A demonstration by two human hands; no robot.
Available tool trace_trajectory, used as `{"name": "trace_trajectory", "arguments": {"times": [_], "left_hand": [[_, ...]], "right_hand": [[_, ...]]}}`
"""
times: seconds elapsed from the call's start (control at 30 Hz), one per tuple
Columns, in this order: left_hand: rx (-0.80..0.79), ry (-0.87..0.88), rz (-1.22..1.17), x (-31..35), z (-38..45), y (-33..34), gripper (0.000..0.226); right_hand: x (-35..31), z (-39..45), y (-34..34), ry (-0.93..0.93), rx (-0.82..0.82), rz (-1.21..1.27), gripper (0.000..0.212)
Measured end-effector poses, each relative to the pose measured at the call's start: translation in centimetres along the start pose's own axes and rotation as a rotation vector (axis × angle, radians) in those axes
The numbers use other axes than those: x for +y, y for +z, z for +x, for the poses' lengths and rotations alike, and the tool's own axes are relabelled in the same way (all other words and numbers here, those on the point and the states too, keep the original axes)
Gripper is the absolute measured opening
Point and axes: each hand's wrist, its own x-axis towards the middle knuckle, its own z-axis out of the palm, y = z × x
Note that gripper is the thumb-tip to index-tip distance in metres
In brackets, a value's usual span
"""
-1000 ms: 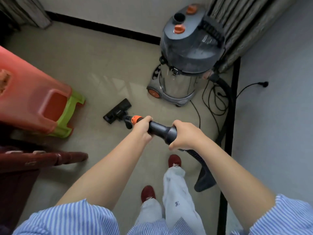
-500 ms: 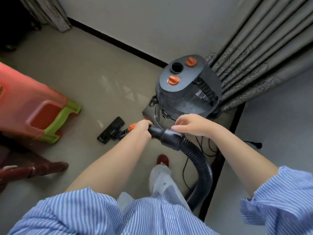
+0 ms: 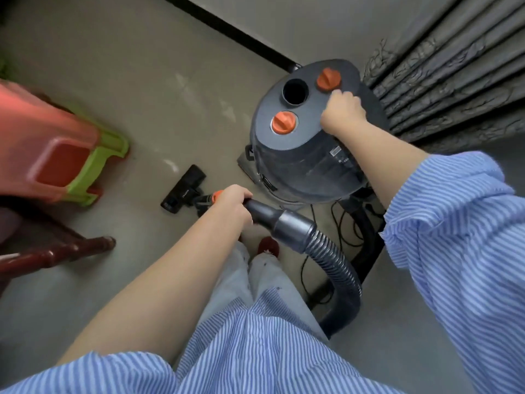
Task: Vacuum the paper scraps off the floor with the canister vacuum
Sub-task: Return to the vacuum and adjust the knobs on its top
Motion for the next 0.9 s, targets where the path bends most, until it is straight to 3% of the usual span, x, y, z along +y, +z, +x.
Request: {"name": "trace_trajectory", "arguments": {"times": [0.07,0.17,0.27,0.47,0.6,0.77,0.9], "left_hand": [[0.042,-0.018,-0.007,0.5,0.7,1.0,0.009],[-0.036,-0.030,-0.014,0.7,1.7,2.4,0.021],[0.032,-0.028,0.006,0.9,2.1,3.3,0.011],[0.077,-0.113,-0.055,1.0,2.9,4.5,0.026],[0.068,-0.137,-0.139,1.1,2.4,5.9,0.032],[0.007,-0.133,-0.198,0.8,2.1,6.5,0.032],[-0.080,-0.138,-0.227,0.3,1.6,5.2,0.029]], "right_hand": [[-0.3,2.5,0.2,-0.013,0.074,0.005,0.042],[-0.4,6.3,0.1,-0.027,0.159,0.003,0.042],[-0.3,9.4,-0.3,-0.052,0.130,-0.039,0.041],[1.8,11.4,0.0,-0.499,0.090,-0.214,0.029],[2.9,12.1,-1.0,-0.703,0.021,-0.296,0.037],[2.5,11.6,-0.6,-0.613,0.039,-0.255,0.040],[2.5,8.6,0.8,-0.376,0.024,0.130,0.059]]}}
